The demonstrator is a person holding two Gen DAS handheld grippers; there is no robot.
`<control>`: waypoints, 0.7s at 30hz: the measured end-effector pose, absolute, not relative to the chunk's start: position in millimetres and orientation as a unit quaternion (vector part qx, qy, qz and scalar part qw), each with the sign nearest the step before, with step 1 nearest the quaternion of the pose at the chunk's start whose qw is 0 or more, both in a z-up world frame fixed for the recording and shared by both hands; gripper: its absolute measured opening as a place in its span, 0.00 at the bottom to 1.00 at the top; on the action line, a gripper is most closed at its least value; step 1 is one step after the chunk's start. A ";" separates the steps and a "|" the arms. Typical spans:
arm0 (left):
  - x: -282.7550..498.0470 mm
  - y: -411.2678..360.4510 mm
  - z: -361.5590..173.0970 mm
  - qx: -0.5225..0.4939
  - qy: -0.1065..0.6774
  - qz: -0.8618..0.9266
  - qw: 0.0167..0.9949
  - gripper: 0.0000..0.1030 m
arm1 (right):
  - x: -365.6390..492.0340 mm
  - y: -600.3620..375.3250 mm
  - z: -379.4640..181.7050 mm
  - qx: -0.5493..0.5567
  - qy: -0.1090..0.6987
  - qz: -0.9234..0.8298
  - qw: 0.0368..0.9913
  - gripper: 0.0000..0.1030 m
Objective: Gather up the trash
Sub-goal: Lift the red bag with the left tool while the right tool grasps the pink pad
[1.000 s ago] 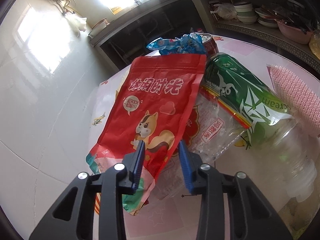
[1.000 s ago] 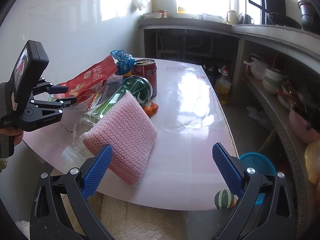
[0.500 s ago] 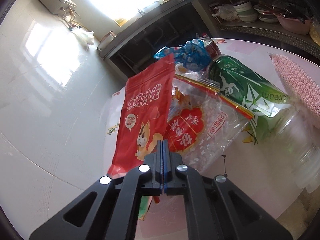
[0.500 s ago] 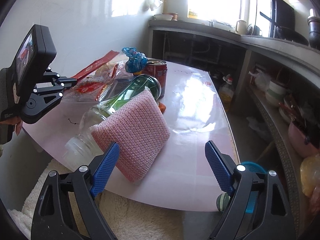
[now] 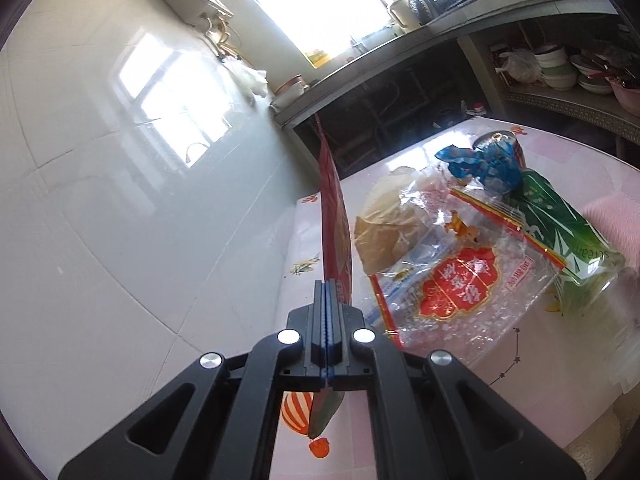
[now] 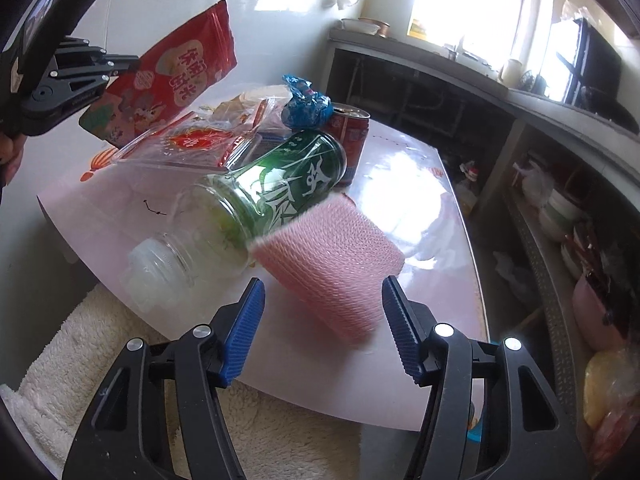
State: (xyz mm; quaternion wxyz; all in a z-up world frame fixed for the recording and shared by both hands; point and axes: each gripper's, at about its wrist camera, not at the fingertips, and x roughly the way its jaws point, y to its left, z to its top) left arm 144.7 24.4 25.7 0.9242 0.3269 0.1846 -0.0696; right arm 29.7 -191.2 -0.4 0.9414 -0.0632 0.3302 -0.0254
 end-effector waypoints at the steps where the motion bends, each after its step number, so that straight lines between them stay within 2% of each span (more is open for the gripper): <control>1: 143.3 28.5 30.2 0.321 0.181 -0.064 0.927 0.00 | 29.5 -189.0 -0.2 -0.073 0.327 -0.029 0.942 0.55; 9: 124.4 55.3 62.0 0.271 0.164 -0.042 0.948 0.00 | 38.1 -172.7 -9.9 -0.180 0.329 -0.047 0.926 0.55; 11: 119.4 63.8 71.3 0.249 0.165 -0.044 0.953 0.00 | 36.9 -178.9 -4.3 -0.146 0.340 -0.031 0.928 0.60; 16: 107.5 81.5 91.1 0.189 0.169 -0.057 0.966 0.00 | 43.5 -221.4 9.6 0.031 0.371 -0.010 0.928 0.88; 21: 92.9 87.1 105.0 0.142 0.168 -0.086 0.972 0.00 | 79.7 -249.2 4.1 0.121 0.416 0.001 0.901 0.92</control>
